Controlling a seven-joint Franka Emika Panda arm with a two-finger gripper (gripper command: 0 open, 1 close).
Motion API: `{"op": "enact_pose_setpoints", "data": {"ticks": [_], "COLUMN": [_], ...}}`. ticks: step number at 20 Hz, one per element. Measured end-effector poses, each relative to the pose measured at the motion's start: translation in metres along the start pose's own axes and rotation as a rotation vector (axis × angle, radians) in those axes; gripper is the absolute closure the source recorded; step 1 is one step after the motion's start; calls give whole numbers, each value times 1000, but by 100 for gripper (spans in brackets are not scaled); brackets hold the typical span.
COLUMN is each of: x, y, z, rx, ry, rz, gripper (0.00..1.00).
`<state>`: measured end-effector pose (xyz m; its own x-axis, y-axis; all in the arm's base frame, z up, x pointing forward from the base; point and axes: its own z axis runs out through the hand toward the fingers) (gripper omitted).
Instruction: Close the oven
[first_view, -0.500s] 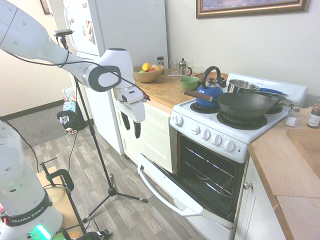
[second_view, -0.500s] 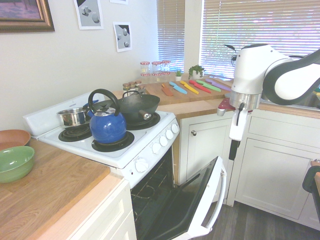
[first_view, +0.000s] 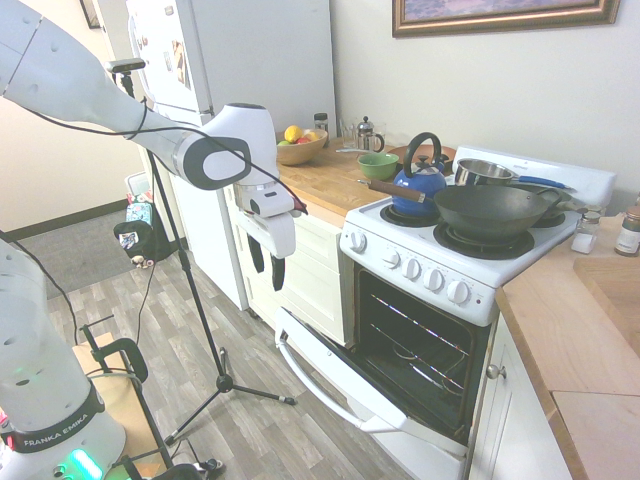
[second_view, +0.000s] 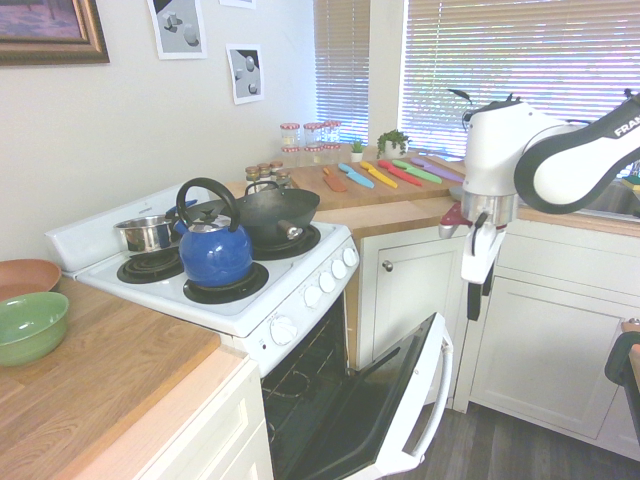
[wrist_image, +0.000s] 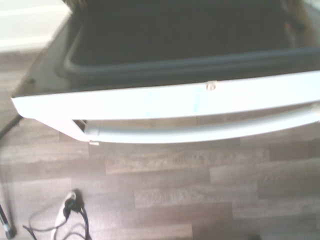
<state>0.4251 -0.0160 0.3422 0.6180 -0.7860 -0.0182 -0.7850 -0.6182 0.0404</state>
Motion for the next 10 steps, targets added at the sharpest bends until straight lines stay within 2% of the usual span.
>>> {"op": "enact_pose_setpoints", "data": {"ticks": [4, 7, 10], "x": [18, 36, 51], "y": [-10, -13, -15], "z": [67, 120, 151], "rx": [-61, -68, -73], "ry": [-19, -27, -30], "rz": [-32, -79, -91], "gripper": [0, 0, 0]}}
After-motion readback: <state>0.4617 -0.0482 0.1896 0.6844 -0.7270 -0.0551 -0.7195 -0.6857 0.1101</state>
